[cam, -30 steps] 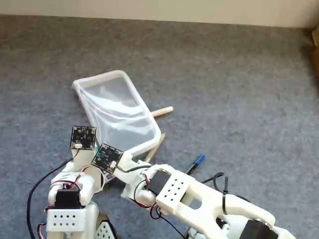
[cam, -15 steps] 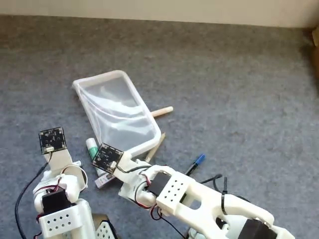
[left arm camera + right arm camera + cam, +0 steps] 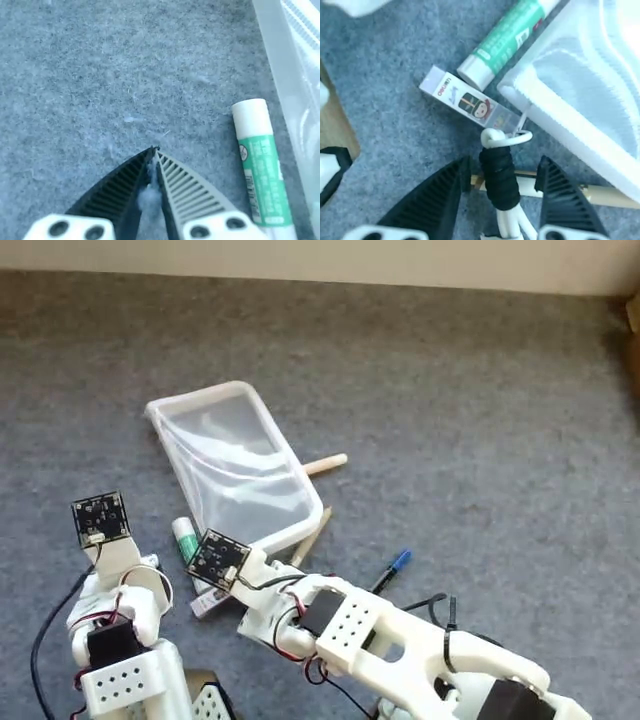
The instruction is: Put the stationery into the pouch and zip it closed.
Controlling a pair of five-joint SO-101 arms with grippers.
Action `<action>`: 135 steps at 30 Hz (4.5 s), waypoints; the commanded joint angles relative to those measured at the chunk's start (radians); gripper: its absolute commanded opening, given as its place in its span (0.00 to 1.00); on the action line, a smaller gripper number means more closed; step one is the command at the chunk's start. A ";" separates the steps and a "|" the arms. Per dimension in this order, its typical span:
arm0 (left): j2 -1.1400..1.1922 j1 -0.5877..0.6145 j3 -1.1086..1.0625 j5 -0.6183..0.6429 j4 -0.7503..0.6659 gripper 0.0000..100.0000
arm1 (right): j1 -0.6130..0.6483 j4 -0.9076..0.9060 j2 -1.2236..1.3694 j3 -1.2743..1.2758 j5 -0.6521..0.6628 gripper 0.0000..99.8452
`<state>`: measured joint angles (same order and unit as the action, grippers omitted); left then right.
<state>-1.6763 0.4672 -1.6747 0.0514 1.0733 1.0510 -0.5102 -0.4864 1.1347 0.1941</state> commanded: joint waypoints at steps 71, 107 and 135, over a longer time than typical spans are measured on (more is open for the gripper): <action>-0.012 -0.268 0.412 -0.008 0.210 0.05 | -0.134 -0.091 -0.690 0.203 -0.037 0.01; -0.012 -0.321 0.226 0.008 0.044 0.40 | -0.197 -0.036 -0.808 0.240 -0.061 0.01; -0.012 -0.226 0.320 0.014 0.141 0.40 | -0.143 -0.036 -0.802 0.283 -0.057 0.01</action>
<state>-1.6747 0.2279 -1.4139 0.0514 1.2160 0.8884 -0.5654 -1.2689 1.4277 0.1389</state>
